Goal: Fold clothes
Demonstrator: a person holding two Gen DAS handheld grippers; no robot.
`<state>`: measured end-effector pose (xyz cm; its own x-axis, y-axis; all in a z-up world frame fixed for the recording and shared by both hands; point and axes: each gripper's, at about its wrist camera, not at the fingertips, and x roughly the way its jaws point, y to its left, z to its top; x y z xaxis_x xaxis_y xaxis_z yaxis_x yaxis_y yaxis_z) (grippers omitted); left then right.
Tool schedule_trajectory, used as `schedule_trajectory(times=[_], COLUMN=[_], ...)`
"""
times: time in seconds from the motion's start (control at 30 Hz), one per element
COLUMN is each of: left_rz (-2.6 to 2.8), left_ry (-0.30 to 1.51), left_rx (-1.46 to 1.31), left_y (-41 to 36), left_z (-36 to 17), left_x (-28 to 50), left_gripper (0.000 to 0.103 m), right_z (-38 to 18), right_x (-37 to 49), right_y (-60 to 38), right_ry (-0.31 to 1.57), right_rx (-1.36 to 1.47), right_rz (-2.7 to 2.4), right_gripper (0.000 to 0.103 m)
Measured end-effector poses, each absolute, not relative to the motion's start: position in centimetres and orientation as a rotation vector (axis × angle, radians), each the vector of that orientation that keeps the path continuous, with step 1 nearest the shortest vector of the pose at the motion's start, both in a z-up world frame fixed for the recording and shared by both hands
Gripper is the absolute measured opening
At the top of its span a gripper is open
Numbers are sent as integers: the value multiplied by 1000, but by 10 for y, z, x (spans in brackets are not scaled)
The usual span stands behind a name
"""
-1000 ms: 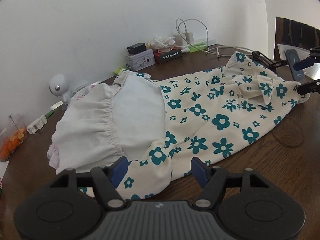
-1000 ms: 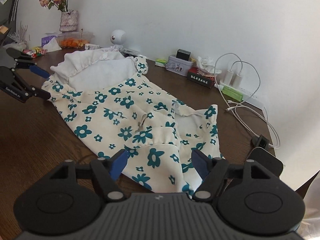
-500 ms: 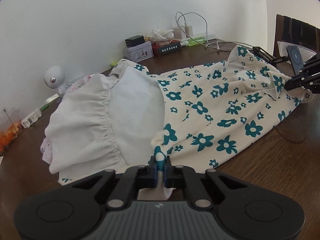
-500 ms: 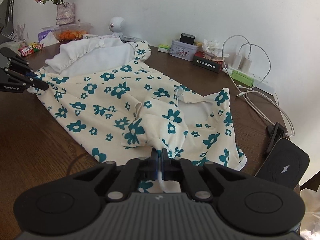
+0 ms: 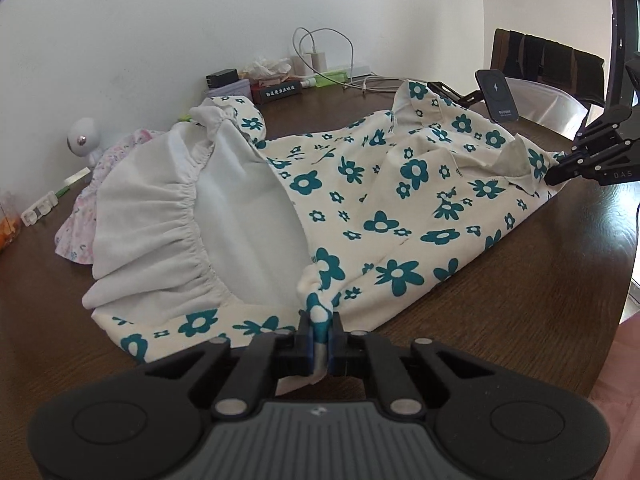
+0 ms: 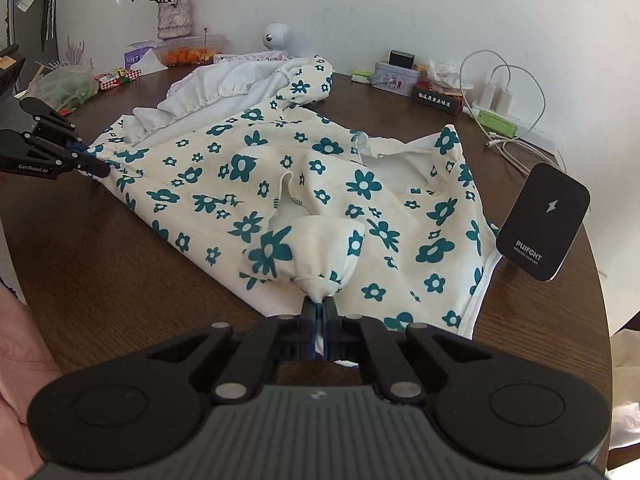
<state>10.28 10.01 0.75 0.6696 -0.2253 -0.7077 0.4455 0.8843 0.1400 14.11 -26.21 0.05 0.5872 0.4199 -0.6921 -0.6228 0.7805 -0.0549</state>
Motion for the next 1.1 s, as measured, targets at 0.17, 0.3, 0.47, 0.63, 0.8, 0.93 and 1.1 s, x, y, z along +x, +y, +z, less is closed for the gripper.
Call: schedule_trajectory(times=[0.17,0.3,0.47,0.63,0.8,0.93,1.1], left_rz=[-357,-402,-448,-465,-519,-531,-585], left_ry=[690,633,704,755,803,807,834], left_rx=[288,260,328,325,302,307,334], left_y=[110,108,95,99,103,101,102], left_z=[25,44,30,12,3,4,9], left_x=[109,118,140,148,149,137,123], left_gripper=[51,64,64,62,11,10,13], right_z=[21,43,20,-9,-15,-16,-13], right_x=[143,157,180,205,214,210,188], right_y=[-287,-276,-210,-183,-184,-186,-201], right_ry=[678,641,749,835,831,846,870], right_rx=[-90,17,-78,-106,-41,-29,-61], right_rz=[617,682,766,714,700,715,758], right_gripper=[44,48,48,48,44,12,10])
